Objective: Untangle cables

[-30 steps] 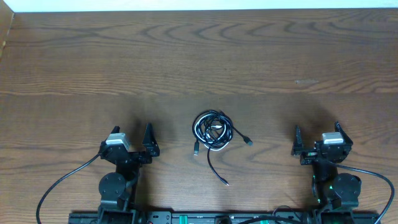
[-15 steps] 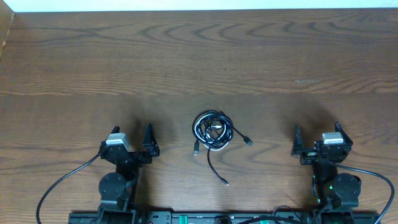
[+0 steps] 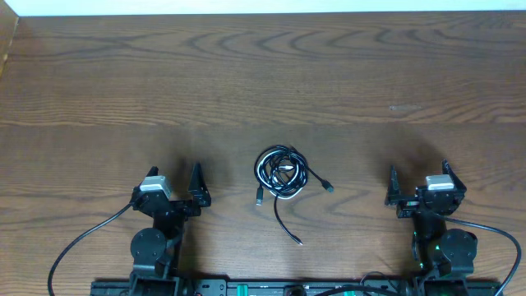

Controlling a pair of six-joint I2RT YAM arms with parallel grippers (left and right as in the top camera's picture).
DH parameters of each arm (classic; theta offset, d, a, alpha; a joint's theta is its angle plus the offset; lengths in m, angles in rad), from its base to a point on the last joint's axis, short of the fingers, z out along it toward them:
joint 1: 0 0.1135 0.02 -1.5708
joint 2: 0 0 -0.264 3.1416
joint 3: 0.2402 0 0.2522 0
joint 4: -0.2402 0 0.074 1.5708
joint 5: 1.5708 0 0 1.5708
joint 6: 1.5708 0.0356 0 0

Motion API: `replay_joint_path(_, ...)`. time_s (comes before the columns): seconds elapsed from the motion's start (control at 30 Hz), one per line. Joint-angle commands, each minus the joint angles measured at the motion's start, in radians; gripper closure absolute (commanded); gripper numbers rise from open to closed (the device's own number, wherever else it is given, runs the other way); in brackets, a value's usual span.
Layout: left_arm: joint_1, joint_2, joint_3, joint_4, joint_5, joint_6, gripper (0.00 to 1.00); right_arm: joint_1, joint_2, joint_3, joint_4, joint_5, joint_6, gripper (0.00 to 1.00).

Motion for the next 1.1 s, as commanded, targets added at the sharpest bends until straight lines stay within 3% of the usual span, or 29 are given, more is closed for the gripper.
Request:
replay_joint_path(0.0, 0.005, -0.006, -0.013, -0.048, -0.021, 0.01, 0.02, -0.004, -0.001, -0.002, -0.005, -0.006, -0.007, 0.01)
replay_joint_path(0.8, 0.005, -0.006, -0.013, -0.048, -0.021, 0.01, 0.03, -0.004, -0.001, -0.001, -0.004, -0.011, 0.028, 0.01)
replay_joint_path(1.07, 0.005, -0.006, -0.012, -0.025, -0.025, 0.002, 0.02, -0.004, 0.001, -0.001, -0.005, -0.022, 0.309, 0.01)
